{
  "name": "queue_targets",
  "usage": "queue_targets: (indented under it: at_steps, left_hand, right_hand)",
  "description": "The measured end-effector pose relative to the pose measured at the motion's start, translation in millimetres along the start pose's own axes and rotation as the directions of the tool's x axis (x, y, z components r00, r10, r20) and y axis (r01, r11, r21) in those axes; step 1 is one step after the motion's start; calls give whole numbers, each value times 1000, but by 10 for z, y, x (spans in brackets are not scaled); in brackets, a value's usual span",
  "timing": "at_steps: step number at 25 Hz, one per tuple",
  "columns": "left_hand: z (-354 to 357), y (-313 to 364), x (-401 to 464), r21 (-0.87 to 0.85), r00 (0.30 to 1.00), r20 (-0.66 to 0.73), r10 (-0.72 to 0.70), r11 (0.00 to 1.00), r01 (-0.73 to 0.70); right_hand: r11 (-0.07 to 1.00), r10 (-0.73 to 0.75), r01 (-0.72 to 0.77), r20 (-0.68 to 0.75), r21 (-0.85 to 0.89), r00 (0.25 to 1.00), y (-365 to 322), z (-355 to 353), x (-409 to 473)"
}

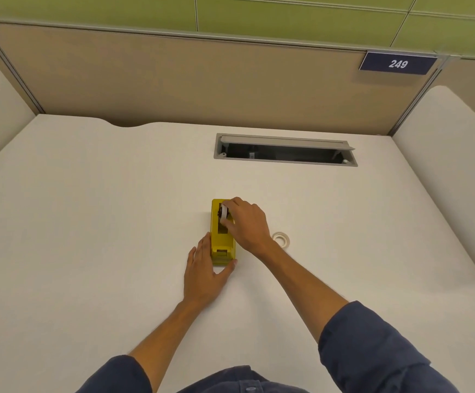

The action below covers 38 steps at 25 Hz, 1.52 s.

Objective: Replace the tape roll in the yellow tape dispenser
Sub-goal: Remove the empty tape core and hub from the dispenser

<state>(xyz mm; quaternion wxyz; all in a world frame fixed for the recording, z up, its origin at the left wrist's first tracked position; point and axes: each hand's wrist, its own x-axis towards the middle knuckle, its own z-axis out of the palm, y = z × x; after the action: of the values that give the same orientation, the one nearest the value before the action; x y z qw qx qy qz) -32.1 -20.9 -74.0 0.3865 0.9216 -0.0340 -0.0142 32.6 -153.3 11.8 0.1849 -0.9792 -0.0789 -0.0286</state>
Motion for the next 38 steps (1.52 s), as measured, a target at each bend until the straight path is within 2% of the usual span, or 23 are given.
queue_targets:
  at_steps: [2,5,8,12,15,22,26,33,38]
  left_hand:
    - [-68,-25,24,-91,997,81,12,996,-4]
    - [-227,-29,42,-282,979,192,-70,952,123]
    - [-381,65,13,-333,992,76,-102,935,121]
    - [-579,389,7,-403,995,-100,8,914,-47]
    - [-635,603,27,-461,993,-98,62,882,-100]
    - [-661,687,38,-546,998,-36,49,836,-60]
    - [-659,675,16,-524,997,-48,56,848,-73]
    - [-642,704,7,-364,980,-51,193,910,-199]
    - [-630,728,18,-399,988,-60,140,904,-153]
  right_hand:
    - [999,-3,5,-30,53,1000,1,-56,-45]
    - [989,-4,13,-63,146,998,22,-116,-142]
    - [970,3,9,-49,241,999,43,-174,-253]
    - [945,-35,51,-57,324,998,27,-241,-421]
    - [931,-71,96,-85,353,994,-6,-284,-520]
    - [915,-79,118,-114,385,990,12,-409,-631]
    - [924,-72,103,-97,368,993,46,-417,-678]
    - [915,-89,110,-72,387,993,86,-429,-715]
    - [924,-78,98,-67,370,995,136,-434,-714]
